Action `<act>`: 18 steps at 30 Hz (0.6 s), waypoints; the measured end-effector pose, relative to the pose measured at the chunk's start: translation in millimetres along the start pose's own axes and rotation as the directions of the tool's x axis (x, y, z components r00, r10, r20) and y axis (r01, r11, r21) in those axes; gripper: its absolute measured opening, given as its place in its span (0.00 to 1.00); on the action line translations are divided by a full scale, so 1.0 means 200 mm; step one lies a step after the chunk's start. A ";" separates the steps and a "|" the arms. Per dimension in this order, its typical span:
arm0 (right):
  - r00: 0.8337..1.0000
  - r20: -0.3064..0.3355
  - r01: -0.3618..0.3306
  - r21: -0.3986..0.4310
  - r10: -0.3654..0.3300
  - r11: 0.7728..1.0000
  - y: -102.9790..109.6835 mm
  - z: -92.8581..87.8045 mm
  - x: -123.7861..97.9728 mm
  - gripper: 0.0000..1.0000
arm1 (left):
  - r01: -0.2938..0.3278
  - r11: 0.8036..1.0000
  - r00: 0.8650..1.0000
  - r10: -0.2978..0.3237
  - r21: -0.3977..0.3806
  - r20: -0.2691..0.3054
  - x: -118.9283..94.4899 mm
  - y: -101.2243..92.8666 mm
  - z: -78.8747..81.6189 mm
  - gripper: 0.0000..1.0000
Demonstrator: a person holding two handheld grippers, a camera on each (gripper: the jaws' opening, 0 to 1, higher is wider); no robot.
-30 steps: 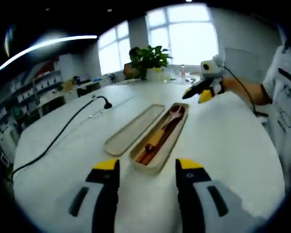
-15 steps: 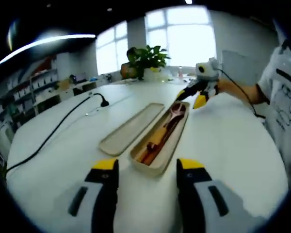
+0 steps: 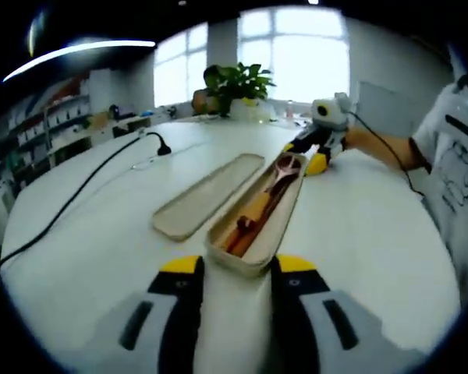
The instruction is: Arrange the utensils inside the cutlery case until each visible utensil rests in its matching compartment.
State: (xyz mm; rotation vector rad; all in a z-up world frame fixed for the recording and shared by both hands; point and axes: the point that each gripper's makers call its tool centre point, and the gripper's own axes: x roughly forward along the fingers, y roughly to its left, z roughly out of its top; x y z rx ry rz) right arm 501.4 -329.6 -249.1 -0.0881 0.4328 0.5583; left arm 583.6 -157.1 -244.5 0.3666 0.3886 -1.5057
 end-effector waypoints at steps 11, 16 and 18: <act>1.000 -0.021 0.011 0.004 -0.011 1.000 0.02 -0.01 -0.03 0.38 | -0.026 1.000 1.000 0.026 -0.005 -0.018 -0.03 0.00 0.00 0.33; 1.000 -0.017 0.007 0.013 -0.007 1.000 0.05 -0.01 -0.07 0.38 | -0.015 0.999 1.000 0.015 -0.029 -0.008 -0.05 -0.06 0.00 0.33; 1.000 -0.015 0.005 0.007 -0.005 1.000 0.07 0.00 -0.08 0.38 | -0.015 1.000 1.000 0.015 -0.027 -0.010 -0.06 -0.08 0.00 0.33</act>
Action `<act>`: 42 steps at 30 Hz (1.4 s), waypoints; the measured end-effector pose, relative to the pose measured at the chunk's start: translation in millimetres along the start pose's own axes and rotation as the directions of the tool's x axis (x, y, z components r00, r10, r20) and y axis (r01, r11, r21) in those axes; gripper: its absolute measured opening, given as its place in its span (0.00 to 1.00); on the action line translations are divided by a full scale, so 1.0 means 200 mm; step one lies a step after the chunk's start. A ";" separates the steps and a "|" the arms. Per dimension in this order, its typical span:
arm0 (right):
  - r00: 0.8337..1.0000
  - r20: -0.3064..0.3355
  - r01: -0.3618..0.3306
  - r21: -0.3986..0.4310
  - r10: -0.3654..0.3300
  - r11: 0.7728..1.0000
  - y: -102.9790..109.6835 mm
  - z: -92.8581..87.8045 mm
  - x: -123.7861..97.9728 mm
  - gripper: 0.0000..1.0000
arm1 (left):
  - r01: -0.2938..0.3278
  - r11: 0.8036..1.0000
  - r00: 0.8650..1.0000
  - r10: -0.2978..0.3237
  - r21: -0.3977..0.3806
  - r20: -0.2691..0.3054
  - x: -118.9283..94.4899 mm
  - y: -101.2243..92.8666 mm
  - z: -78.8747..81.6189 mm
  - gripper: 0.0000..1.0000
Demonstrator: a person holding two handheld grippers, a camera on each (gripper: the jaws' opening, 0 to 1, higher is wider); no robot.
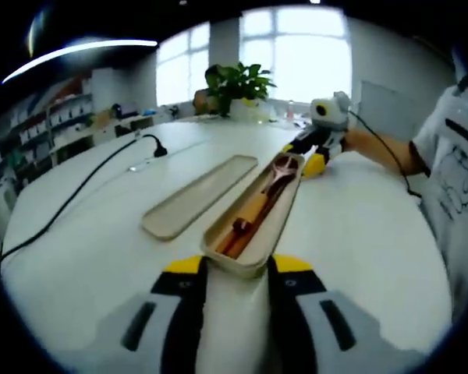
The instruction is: Arrange the utensils inside the cutlery case until each visible utensil rests in its matching compartment.
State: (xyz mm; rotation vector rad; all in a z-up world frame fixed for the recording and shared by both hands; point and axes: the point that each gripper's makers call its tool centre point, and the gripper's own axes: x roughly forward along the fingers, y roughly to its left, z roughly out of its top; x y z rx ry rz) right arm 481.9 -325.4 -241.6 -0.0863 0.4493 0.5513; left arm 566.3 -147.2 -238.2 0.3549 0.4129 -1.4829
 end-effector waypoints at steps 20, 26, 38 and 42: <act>1.000 0.006 0.012 -0.046 -0.012 0.999 0.18 0.02 -0.13 0.38 | -0.029 0.999 1.000 0.028 0.032 0.011 -0.06 -0.32 0.02 0.33; 1.000 0.001 0.000 -0.046 0.000 0.999 0.26 -0.01 -0.16 0.38 | -0.034 0.999 0.999 0.033 0.022 0.022 -0.13 -0.33 -0.01 0.33; 1.000 -0.021 -0.012 -0.031 0.012 0.999 0.42 -0.12 -0.22 0.38 | -0.043 0.999 0.999 0.043 0.010 0.009 -0.23 -0.44 -0.11 0.33; 1.000 -0.022 -0.005 -0.048 0.004 0.999 0.47 -0.12 -0.26 0.38 | -0.038 0.999 0.999 0.038 0.009 0.000 -0.24 -0.49 -0.14 0.33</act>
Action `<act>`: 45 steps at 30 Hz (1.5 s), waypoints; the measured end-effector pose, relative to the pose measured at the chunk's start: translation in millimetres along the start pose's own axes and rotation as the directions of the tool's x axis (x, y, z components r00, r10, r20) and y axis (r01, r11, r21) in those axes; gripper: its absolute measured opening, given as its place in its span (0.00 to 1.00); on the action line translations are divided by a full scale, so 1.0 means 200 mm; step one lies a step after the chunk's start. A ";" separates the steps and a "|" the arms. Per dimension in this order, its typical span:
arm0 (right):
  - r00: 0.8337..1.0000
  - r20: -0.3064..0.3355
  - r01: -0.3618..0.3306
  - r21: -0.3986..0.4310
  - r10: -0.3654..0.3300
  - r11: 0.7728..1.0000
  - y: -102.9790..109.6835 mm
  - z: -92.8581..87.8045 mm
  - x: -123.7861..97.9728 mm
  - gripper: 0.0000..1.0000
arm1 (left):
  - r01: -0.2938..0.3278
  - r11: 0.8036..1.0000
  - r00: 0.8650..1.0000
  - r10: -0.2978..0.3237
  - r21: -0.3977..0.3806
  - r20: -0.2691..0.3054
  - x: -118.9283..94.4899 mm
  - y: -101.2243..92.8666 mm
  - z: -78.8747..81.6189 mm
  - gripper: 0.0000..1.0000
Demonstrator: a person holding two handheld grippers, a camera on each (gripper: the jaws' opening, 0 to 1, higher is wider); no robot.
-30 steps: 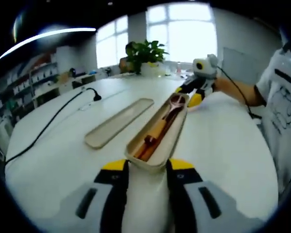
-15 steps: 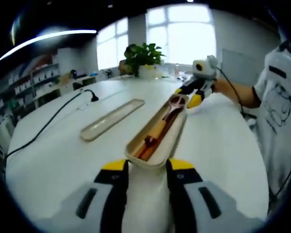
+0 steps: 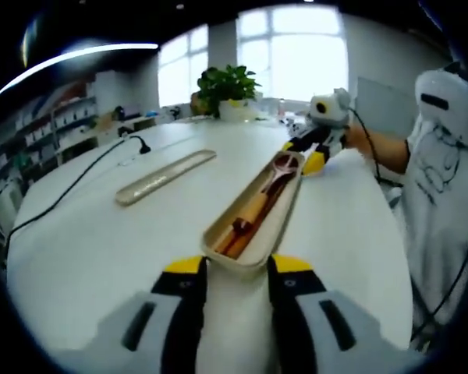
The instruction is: Arrange the utensils inside the cutlery case until each visible utensil rests in its matching compartment.
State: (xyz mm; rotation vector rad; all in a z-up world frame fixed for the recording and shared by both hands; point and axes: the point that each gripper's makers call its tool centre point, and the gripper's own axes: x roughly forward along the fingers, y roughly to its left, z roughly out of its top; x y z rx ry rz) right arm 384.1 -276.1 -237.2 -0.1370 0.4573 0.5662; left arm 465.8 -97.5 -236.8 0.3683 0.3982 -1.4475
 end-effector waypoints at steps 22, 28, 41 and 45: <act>0.997 0.079 -0.017 0.082 0.010 0.997 -0.03 0.01 -0.10 0.48 | -0.010 0.998 0.996 0.016 -0.062 0.091 -0.09 -0.04 0.01 0.33; 0.984 0.173 0.014 0.146 -0.039 0.989 -0.09 0.07 -0.24 0.48 | -0.053 0.994 0.971 0.073 -0.091 0.227 -0.26 0.05 0.18 0.33; 0.911 0.360 0.104 0.270 -0.200 0.957 -0.21 0.12 -0.48 0.42 | -0.035 0.989 0.993 0.019 0.143 0.115 0.00 0.25 0.47 0.35; 0.890 0.370 0.146 0.320 -0.265 0.936 -0.23 0.07 -0.55 0.39 | -0.007 0.975 0.999 -0.004 0.223 0.049 0.15 0.29 0.52 0.34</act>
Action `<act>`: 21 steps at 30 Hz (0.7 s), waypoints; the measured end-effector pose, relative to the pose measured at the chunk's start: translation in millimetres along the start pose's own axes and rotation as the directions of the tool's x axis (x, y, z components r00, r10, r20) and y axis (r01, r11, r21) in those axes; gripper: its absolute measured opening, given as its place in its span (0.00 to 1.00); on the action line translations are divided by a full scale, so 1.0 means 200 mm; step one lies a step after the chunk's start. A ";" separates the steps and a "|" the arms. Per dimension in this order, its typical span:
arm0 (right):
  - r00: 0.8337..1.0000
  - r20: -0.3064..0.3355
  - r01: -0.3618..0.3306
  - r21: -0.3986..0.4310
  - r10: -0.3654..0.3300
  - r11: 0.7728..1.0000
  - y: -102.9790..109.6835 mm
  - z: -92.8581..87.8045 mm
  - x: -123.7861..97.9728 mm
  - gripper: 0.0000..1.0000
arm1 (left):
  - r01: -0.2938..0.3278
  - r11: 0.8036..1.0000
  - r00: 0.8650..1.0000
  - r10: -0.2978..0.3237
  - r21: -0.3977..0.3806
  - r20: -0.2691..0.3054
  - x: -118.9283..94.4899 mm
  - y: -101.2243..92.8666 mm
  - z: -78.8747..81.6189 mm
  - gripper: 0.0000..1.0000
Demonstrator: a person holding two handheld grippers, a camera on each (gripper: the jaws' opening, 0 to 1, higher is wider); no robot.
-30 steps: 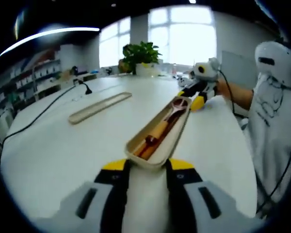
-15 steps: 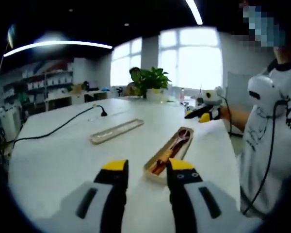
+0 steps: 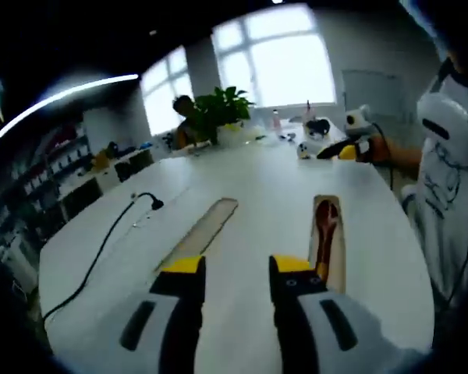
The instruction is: Arrange the utensils inside the cutlery case until each visible utensil rests in its matching compartment.
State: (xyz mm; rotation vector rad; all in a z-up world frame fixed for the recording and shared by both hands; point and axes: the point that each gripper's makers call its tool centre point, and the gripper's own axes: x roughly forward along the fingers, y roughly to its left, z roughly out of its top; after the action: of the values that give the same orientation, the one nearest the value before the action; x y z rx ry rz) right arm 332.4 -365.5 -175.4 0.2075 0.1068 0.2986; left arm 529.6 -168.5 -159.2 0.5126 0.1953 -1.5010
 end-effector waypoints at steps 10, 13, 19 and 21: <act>0.987 0.154 0.020 0.111 -0.037 0.994 -0.02 0.13 -0.21 0.33 | 0.068 0.993 0.987 -0.052 0.101 -0.154 0.30 0.20 -0.01 0.34; 0.963 0.269 -0.040 0.172 -0.007 0.984 -0.01 0.25 -0.23 0.30 | 0.096 0.993 0.974 -0.079 0.071 -0.213 0.35 0.23 -0.04 0.26; 0.954 0.300 -0.058 0.212 -0.009 0.975 -0.03 0.26 -0.23 0.29 | 0.145 0.985 0.945 -0.110 0.092 -0.308 0.48 0.29 -0.12 0.27; 0.959 0.284 -0.040 0.216 -0.024 0.976 -0.04 0.24 -0.22 0.29 | 0.163 0.981 0.936 -0.122 0.101 -0.329 0.52 0.30 -0.15 0.30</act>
State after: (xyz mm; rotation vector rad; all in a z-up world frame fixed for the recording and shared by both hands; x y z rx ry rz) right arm 298.4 -395.4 -126.1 0.4691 -0.1484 0.2620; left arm 602.9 -249.3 -217.4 0.8633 0.4013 -1.5709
